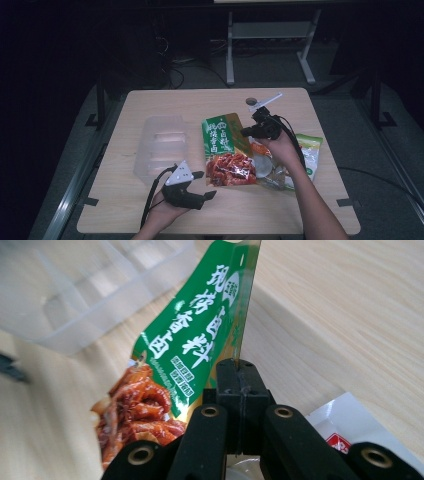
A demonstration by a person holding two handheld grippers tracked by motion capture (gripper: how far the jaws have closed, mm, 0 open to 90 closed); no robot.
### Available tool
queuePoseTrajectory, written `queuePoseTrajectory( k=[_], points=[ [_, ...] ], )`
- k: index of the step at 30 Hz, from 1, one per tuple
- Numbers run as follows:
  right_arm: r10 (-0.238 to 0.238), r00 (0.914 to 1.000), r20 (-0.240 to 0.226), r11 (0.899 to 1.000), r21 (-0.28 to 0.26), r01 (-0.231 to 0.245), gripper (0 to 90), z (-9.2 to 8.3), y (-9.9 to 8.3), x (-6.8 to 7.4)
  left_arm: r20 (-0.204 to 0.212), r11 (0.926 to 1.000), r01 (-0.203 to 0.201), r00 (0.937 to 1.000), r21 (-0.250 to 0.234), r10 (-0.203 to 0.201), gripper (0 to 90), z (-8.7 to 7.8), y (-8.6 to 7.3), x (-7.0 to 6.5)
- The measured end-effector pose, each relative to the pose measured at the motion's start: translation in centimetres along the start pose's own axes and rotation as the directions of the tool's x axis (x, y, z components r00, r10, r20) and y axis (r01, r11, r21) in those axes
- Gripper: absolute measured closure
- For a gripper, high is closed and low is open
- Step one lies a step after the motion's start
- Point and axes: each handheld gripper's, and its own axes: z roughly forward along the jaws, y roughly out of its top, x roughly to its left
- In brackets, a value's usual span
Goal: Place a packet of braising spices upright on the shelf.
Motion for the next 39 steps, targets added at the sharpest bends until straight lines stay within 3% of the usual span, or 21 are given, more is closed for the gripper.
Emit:
queuePoseTrajectory(
  k=[6,11,14,16,19,22,23,25,27,29,30,33,34,35,36,39],
  points=[
    [-0.025,0.9996,-0.012,0.996,-0.088,0.024,90.0,-2.3,-1.0,1.1,-0.008,0.9991,0.041,0.9991,-0.01,-0.042,24.6,1.0,0.8,0.6],
    [-0.069,0.9974,-0.018,0.983,-0.17,0.065,90.0,-4.2,-2.2,2.3,-0.059,0.9968,0.08,0.9951,-0.003,-0.08,23.9,2.6,1.5,1.7],
    [-0.08,0.9967,-0.013,0.979,-0.191,0.076,90.0,-4.8,-2.6,2.7,-0.106,0.9944,0.106,0.9888,0.004,-0.105,23.8,3.5,1.8,2.2],
    [-0.09,0.9958,-0.013,0.975,-0.204,0.086,90.0,-5.1,-2.9,3.0,-0.124,0.9947,0.101,0.9874,0.017,-0.098,23.7,3.9,1.9,2.8],
    [-0.103,0.9945,-0.017,0.969,-0.226,0.096,90.0,-5.5,-3.2,3.3,-0.112,0.9898,0.139,0.9844,0.03,-0.135,25.1,4.8,2.2,3.5],
    [-0.099,0.9946,-0.033,0.966,-0.242,0.088,90.0,-5.5,-3.5,3.2,-0.045,0.9776,0.208,0.9775,0.033,-0.206,27.5,5.5,2.4,4.4],
    [-0.096,0.9944,-0.045,0.968,-0.237,0.083,90.0,-5.2,-3.7,3.1,-0.044,0.9745,0.222,0.9745,0.036,-0.22,30.6,5.9,2.6,4.7],
    [-0.097,0.9945,-0.039,0.969,-0.231,0.086,90.0,-5.2,-3.8,3.0,-0.022,0.9747,0.222,0.975,0.029,-0.221,33.4,6.1,2.8,4.9],
    [-0.093,0.9944,-0.049,0.97,-0.231,0.08,90.0,-5.1,-3.9,2.9,-0.034,0.9668,0.255,0.9664,0.01,-0.255,37.1,6.4,3.2,4.5],
    [-0.09,0.9948,-0.047,0.971,-0.224,0.077,90.0,-5.0,-4.1,2.8,-0.082,0.9682,0.25,0.9654,0.015,-0.248,41.5,6.7,3.4,4.0],
    [-0.087,0.9948,-0.053,0.973,-0.221,0.073,90.0,-5.0,-4.2,2.7,-0.086,0.9657,0.259,0.9625,0.011,-0.257,43.4,6.8,3.4,3.9],
    [-0.089,0.9945,-0.054,0.973,-0.218,0.075,90.0,-5.2,-4.5,2.5,-0.09,0.9676,0.252,0.964,0.014,-0.25,41.1,7.2,3.2,3.8],
    [-0.093,0.9939,-0.058,0.972,-0.224,0.078,90.0,-5.4,-4.5,2.5,-0.095,0.9685,0.248,0.9648,0.02,-0.245,35.1,7.3,3.2,3.8],
    [-0.092,0.9937,-0.064,0.97,-0.231,0.075,90.0,-5.5,-4.6,2.4,-0.083,0.9677,0.251,0.9651,0.022,-0.249,33.8,7.5,3.1,3.9],
    [-0.093,0.9932,-0.07,0.969,-0.236,0.075,90.0,-5.6,-4.6,2.4,-0.069,0.9596,0.281,0.9579,0.019,-0.279,32.5,7.7,3.1,3.9],
    [-0.097,0.9924,-0.075,0.968,-0.237,0.077,90.0,-5.6,-4.6,2.4,-0.045,0.9572,0.287,0.9573,0.035,-0.286,31.5,8.0,3.1,4.3]
  ],
)
